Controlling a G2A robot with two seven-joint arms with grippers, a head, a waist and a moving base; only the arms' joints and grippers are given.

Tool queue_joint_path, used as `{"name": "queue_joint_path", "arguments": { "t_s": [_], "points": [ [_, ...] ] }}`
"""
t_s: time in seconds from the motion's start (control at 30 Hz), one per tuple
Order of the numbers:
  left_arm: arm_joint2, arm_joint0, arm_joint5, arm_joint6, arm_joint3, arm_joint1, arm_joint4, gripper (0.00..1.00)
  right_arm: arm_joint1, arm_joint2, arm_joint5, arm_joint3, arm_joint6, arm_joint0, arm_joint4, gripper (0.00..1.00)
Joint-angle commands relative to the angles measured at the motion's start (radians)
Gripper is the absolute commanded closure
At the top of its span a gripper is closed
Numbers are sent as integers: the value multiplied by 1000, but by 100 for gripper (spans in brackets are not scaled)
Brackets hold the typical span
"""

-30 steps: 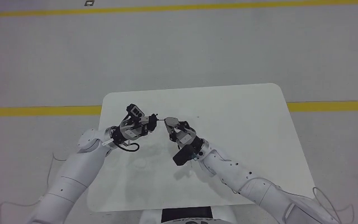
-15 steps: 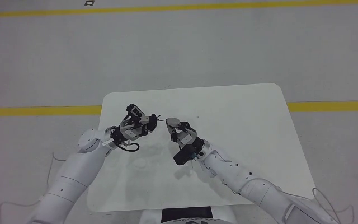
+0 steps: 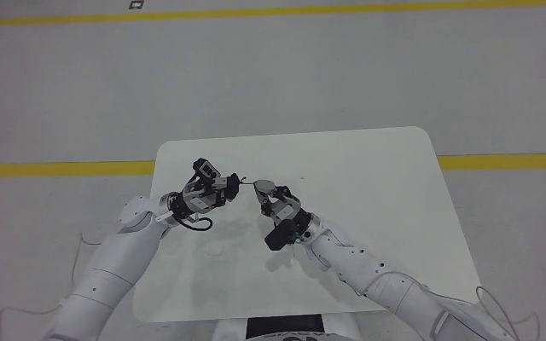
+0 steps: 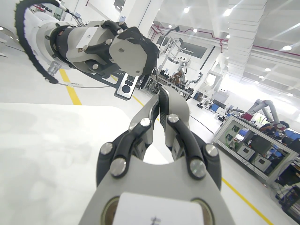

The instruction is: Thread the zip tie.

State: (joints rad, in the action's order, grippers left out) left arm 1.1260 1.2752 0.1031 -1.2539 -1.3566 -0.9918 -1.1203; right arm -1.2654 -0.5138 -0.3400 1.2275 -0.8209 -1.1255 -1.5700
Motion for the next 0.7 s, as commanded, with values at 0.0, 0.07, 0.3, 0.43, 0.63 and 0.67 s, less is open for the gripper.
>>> {"name": "queue_joint_path", "arguments": {
  "t_s": [0.0,0.07,0.3,0.43,0.63,0.67],
  "points": [
    [0,0,0,0,0,0,0,100,0,1,0,-2,3,0,0,100],
    [0,0,0,0,0,0,0,100,-1,1,0,-4,5,1,0,100],
    [0,0,0,0,0,0,0,100,-3,5,0,-13,14,3,0,100],
    [0,0,0,0,0,0,0,100,-5,5,0,-19,16,2,0,100],
    [0,0,0,0,0,0,0,100,-8,4,0,-29,20,0,0,100],
    [0,0,0,0,0,0,0,100,-8,4,0,-30,21,0,0,100]
  ]
}}
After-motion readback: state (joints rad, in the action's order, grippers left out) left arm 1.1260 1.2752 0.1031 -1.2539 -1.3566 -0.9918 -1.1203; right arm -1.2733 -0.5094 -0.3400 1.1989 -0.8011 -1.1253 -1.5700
